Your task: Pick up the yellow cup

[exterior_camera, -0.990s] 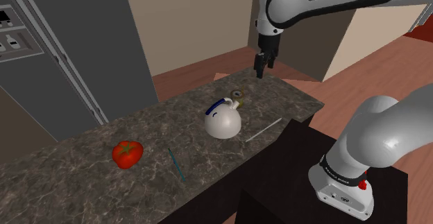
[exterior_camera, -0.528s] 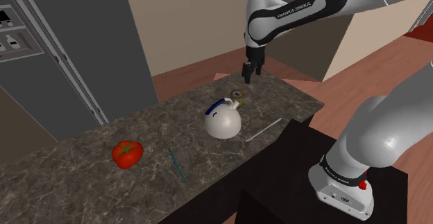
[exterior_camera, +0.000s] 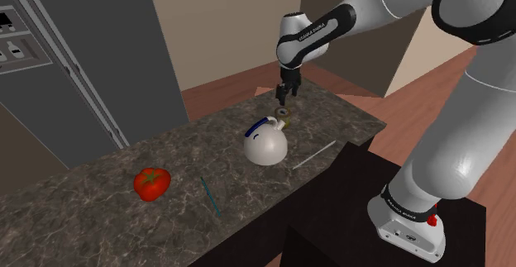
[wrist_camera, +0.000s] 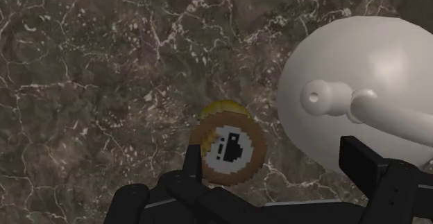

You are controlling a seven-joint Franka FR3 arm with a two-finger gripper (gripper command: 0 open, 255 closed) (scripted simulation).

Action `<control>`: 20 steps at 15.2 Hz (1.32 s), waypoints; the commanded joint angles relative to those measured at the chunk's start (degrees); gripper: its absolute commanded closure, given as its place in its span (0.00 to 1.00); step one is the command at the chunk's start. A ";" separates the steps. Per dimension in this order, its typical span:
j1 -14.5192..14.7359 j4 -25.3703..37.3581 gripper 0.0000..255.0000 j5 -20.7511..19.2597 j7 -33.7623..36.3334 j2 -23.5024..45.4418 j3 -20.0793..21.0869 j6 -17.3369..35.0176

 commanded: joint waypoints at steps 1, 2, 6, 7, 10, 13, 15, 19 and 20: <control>-0.43 2.05 0.00 1.17 -1.21 4.35 -0.21 2.37; -0.65 3.46 0.00 1.78 -1.73 6.57 -0.20 3.21; -1.82 9.90 0.00 4.17 -3.66 15.49 0.18 5.79; -2.15 11.61 0.00 4.69 -4.06 17.61 0.34 6.23; -2.31 11.33 0.00 5.05 -4.29 19.20 0.55 8.08; -2.47 11.16 0.00 5.43 -4.54 20.85 0.77 9.89; -2.55 11.10 0.00 5.63 -4.67 21.74 0.89 10.83; -2.53 11.08 1.00 5.62 -4.63 21.73 0.90 10.84; -2.54 11.09 1.00 5.63 -4.64 21.74 0.90 10.84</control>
